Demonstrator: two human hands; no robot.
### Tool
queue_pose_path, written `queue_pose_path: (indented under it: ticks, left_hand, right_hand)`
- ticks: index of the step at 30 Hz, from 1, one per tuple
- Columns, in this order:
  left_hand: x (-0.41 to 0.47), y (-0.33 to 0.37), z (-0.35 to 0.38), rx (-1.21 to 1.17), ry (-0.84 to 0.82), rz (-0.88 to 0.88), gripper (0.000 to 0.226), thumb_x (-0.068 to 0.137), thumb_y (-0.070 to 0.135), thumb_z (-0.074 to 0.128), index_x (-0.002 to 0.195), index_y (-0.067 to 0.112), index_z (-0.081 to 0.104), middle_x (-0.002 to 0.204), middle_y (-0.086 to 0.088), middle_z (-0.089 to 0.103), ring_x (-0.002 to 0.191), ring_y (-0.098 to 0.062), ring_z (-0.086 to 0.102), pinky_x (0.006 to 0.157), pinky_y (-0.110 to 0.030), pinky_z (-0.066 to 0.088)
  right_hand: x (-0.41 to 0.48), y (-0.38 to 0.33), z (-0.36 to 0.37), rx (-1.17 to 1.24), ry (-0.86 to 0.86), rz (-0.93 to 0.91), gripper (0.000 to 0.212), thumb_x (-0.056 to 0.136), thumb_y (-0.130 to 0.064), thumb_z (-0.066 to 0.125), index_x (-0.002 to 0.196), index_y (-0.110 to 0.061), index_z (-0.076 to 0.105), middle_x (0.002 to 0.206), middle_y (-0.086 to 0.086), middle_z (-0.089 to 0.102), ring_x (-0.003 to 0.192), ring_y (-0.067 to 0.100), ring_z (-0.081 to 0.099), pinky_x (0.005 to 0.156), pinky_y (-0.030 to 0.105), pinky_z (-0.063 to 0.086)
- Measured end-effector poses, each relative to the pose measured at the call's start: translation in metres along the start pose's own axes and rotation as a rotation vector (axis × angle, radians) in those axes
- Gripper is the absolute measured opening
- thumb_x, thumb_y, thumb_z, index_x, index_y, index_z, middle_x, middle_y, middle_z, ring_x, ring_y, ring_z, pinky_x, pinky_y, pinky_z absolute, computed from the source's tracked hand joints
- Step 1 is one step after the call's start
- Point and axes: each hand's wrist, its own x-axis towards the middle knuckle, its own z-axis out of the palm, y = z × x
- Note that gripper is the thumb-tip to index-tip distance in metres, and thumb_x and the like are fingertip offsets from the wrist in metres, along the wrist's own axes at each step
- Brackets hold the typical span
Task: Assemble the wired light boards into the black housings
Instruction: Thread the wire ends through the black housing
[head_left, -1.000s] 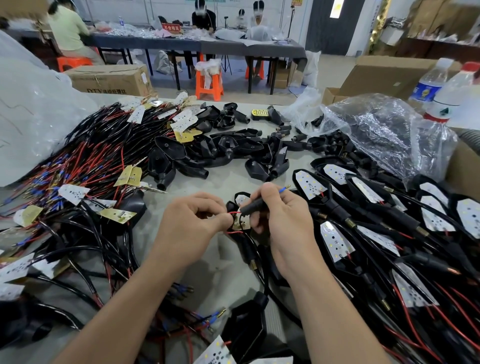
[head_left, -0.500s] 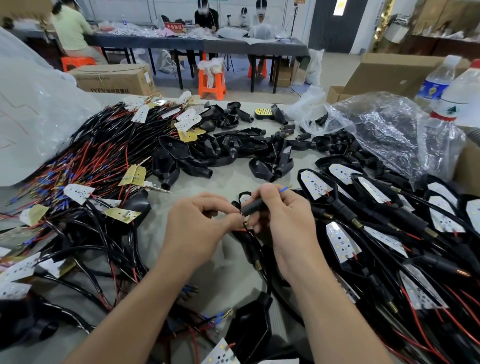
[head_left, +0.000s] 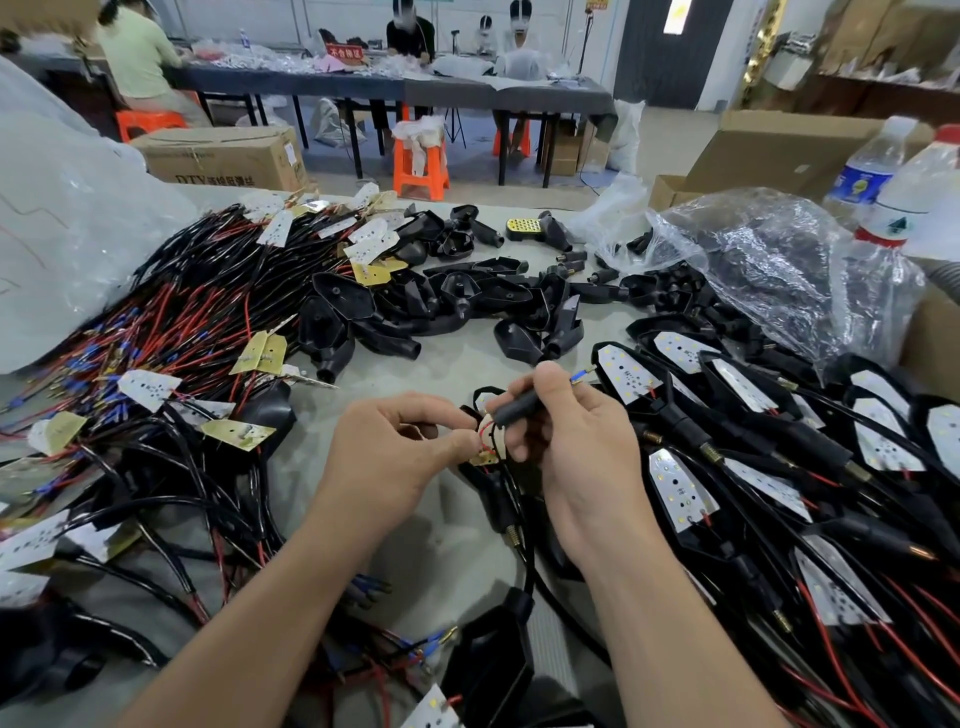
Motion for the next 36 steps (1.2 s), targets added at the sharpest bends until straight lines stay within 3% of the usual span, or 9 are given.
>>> queue_pose_path:
  ticks: [2,5,9,14,19,23,27,32,36]
  left_hand:
    - [0.0,0.003,0.001,-0.037,-0.016,-0.006,0.018,0.069,0.009,0.091,0.074,0.025,0.082,0.083,-0.009,0.076,0.081,-0.041,0.066,0.08,-0.055,0.057]
    - [-0.004,0.005,0.003,-0.08,-0.031,-0.005,0.012,0.064,0.019,0.086,0.076,0.021,0.082,0.083,-0.014,0.076,0.087,-0.042,0.069,0.089,-0.055,0.056]
    - [-0.004,0.002,0.004,-0.081,-0.015,-0.012,0.011,0.069,0.017,0.088,0.076,0.022,0.081,0.082,-0.022,0.073,0.074,-0.024,0.067,0.083,-0.048,0.058]
    - [-0.008,0.007,0.006,-0.196,-0.089,-0.058,0.016,0.075,0.011,0.088,0.089,0.015,0.082,0.077,-0.008,0.078,0.068,-0.01,0.073,0.064,-0.014,0.052]
    - [-0.01,0.011,0.008,-0.099,-0.072,-0.071,0.02,0.082,0.015,0.083,0.101,0.019,0.079,0.075,-0.006,0.078,0.058,-0.01,0.063,0.058,-0.026,0.05]
    - [-0.012,0.013,0.011,-0.151,-0.146,0.005,0.013,0.087,0.007,0.078,0.091,0.018,0.084,0.073,-0.003,0.077,0.058,-0.003,0.061,0.058,-0.016,0.048]
    - [-0.013,0.016,0.013,-0.149,-0.177,0.031,0.016,0.091,0.01,0.075,0.089,0.023,0.085,0.074,0.003,0.077,0.065,-0.001,0.065,0.064,-0.013,0.049]
    - [-0.013,0.022,0.015,-0.104,-0.163,0.005,0.021,0.096,0.03,0.068,0.09,0.016,0.084,0.084,-0.005,0.08,0.074,-0.011,0.071,0.068,-0.018,0.052]
    - [-0.012,0.037,0.013,-0.261,-0.236,-0.095,0.04,0.104,0.024,0.054,0.081,0.008,0.082,0.084,-0.015,0.079,0.075,-0.026,0.076,0.064,-0.029,0.06]
  right_hand:
    - [0.0,0.001,0.0,0.011,-0.004,-0.001,0.035,0.107,-0.022,0.048,0.081,-0.005,0.063,0.078,0.021,0.071,0.051,0.017,0.048,0.049,0.026,0.041]
    - [-0.001,0.002,0.002,-0.025,-0.037,0.025,0.034,0.107,-0.022,0.049,0.081,-0.004,0.064,0.074,0.018,0.07,0.051,0.018,0.048,0.05,0.026,0.041]
    - [-0.002,0.003,0.002,-0.032,-0.051,0.045,0.036,0.108,-0.023,0.046,0.086,-0.003,0.064,0.076,0.018,0.07,0.052,0.018,0.05,0.052,0.026,0.042]
    - [-0.005,0.002,0.001,-0.014,0.018,0.015,0.043,0.11,-0.028,0.043,0.085,-0.004,0.069,0.086,0.019,0.075,0.058,0.019,0.062,0.053,0.026,0.05]
    - [-0.011,0.003,0.003,-0.082,-0.063,0.061,0.044,0.109,-0.034,0.044,0.098,-0.008,0.077,0.101,0.016,0.075,0.086,0.036,0.073,0.078,0.055,0.062]
    - [-0.009,-0.003,0.003,-0.155,-0.107,0.001,0.042,0.109,-0.031,0.042,0.101,-0.019,0.081,0.112,0.002,0.076,0.109,0.019,0.069,0.096,0.049,0.056]
    - [-0.003,-0.016,0.006,-0.208,-0.097,-0.062,0.05,0.111,-0.035,0.036,0.096,-0.022,0.082,0.106,-0.001,0.079,0.099,0.005,0.068,0.096,0.035,0.051]
    - [0.018,-0.043,0.027,-0.264,-0.019,-0.161,0.052,0.111,-0.031,0.035,0.086,-0.012,0.076,0.072,0.007,0.076,0.069,0.015,0.066,0.07,0.024,0.053]
    - [0.034,-0.047,0.05,-0.369,0.098,-0.198,0.051,0.109,-0.031,0.039,0.071,-0.016,0.071,0.049,0.004,0.061,0.047,0.013,0.049,0.056,0.03,0.041]
